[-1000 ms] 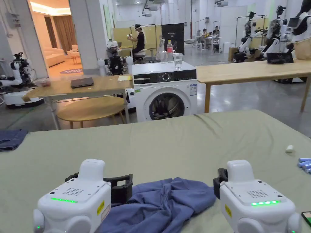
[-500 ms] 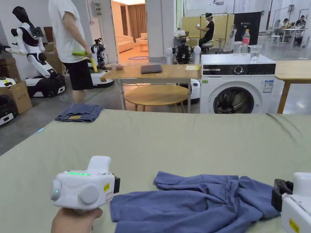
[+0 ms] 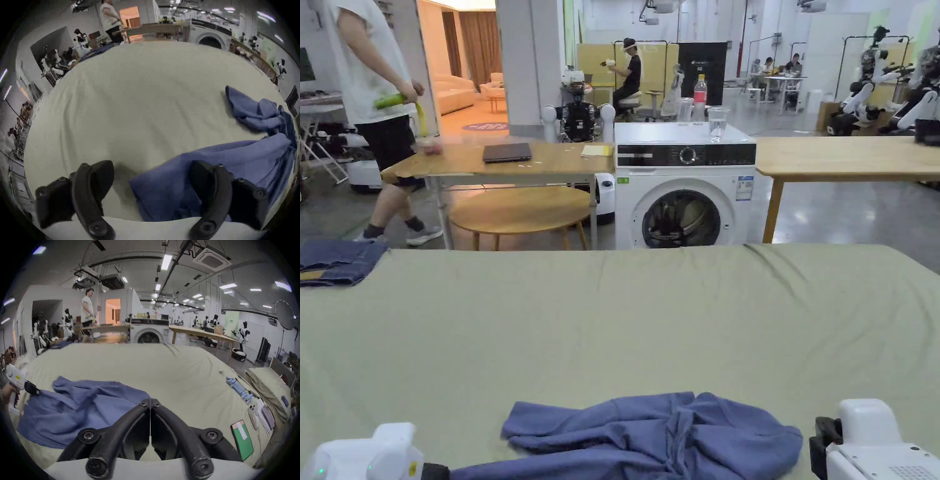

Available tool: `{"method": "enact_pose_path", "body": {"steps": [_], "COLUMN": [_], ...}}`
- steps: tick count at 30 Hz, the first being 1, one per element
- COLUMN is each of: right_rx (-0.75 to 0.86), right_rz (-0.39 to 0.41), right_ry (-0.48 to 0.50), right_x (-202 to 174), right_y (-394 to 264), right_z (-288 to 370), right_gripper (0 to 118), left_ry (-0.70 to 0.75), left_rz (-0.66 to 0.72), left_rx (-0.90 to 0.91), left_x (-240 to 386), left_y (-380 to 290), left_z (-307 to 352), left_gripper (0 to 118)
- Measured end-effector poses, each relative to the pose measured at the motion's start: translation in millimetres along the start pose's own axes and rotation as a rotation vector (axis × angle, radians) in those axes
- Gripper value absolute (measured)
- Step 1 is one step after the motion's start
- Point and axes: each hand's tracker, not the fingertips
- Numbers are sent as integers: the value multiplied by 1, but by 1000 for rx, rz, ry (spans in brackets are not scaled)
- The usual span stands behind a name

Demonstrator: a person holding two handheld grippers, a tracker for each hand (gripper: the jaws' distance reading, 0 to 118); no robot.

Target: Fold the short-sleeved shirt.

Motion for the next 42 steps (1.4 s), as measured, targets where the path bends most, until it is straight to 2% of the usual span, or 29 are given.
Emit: {"method": "enact_pose_path", "body": {"steps": [2, 4, 5, 6, 9, 10, 14, 15, 16, 18, 19, 21, 24, 29, 31, 34, 42], "right_rx": [-59, -120, -154, -185, -218, -206, -256, -284, -335, -381, -356, -322, -203, 3, 70, 183, 402], "right_rz": [14, 25, 23, 11, -24, -31, -32, -34, -63, -88, -86, -132, -59, -29, 4, 70, -2], "right_ry": [-6, -3, 14, 51, 91, 108, 145, 142, 172, 212, 182, 221, 162, 94, 82, 12, -55], "right_x": [12, 20, 23, 27, 30, 28, 14, 12, 9, 7, 6, 10, 11, 21, 22, 21, 46], "right_y": [-6, -10, -12, -13, -10, -9, -3, -5, -8, -11, -12, -7, 20, 96, 129, 176, 303], "right_z": [-23, -47, -60, -73, -102, -108, -140, -148, -155, -157, -152, -138, -103, -41, -15, 19, 74], "right_gripper": [0, 0, 0, 17, 117, 118, 118, 113, 93, 8, 8, 7, 7, 7, 7, 7, 7], "left_ry": [-5, -39, -27, -45, -66, -88, -77, -72, -65, -59, -57, -52, -25, 52, 86, 119, 123], "left_rz": [-18, -58, -81, -88, -93, -84, -98, -102, -111, -117, -117, -111, -105, -151, -166, -137, -28], "left_rx": [18, 45, 91, 138, 161, 146, 202, 208, 210, 212, 210, 232, 315, 448, 509, 597, 789], "left_x": [0, 6, 10, 14, 25, 20, 23, 24, 24, 22, 19, 12, 6, -8, -18, -34, -50], "left_y": [6, 11, 13, 15, 22, 28, 35, 36, 37, 35, 34, 32, 30, 51, 66, 91, 167], "left_z": [-5, 9, 20, 35, 58, 51, 60, 61, 60, 59, 59, 64, 92, 157, 185, 227, 315], "left_gripper": [95, 51, 16, 0, 0, 0, 0, 0, 0, 0, 0, 0, 0, 0, 0, 0, 0]}}
